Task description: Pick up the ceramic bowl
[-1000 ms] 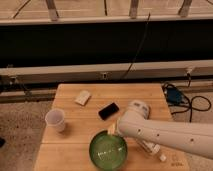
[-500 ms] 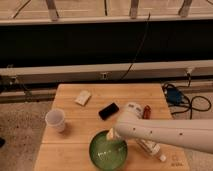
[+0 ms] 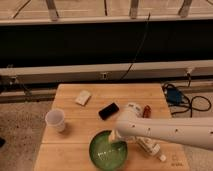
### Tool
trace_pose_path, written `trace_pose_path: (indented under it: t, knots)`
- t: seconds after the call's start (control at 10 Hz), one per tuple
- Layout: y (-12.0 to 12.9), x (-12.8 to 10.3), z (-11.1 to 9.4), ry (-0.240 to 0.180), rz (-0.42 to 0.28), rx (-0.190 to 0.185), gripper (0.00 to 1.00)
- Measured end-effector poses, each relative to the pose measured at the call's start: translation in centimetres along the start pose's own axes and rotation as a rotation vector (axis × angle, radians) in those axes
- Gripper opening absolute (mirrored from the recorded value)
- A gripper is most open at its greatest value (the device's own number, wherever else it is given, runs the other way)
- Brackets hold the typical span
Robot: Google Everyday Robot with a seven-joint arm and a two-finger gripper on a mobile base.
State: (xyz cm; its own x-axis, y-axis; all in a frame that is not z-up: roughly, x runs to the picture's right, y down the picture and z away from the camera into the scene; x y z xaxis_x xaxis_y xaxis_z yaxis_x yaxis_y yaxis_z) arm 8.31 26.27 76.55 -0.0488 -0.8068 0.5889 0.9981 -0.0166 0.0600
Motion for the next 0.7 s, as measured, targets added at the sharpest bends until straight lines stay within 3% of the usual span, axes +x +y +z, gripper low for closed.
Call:
trace_pose_path:
  t: [0.5, 0.7]
  knots:
    - [0.62, -0.29, 1.14, -0.051, -0.010, -0.020, 0.28]
    - [0.54, -0.54, 1.02, -0.039, -0.007, 0.028, 0.07]
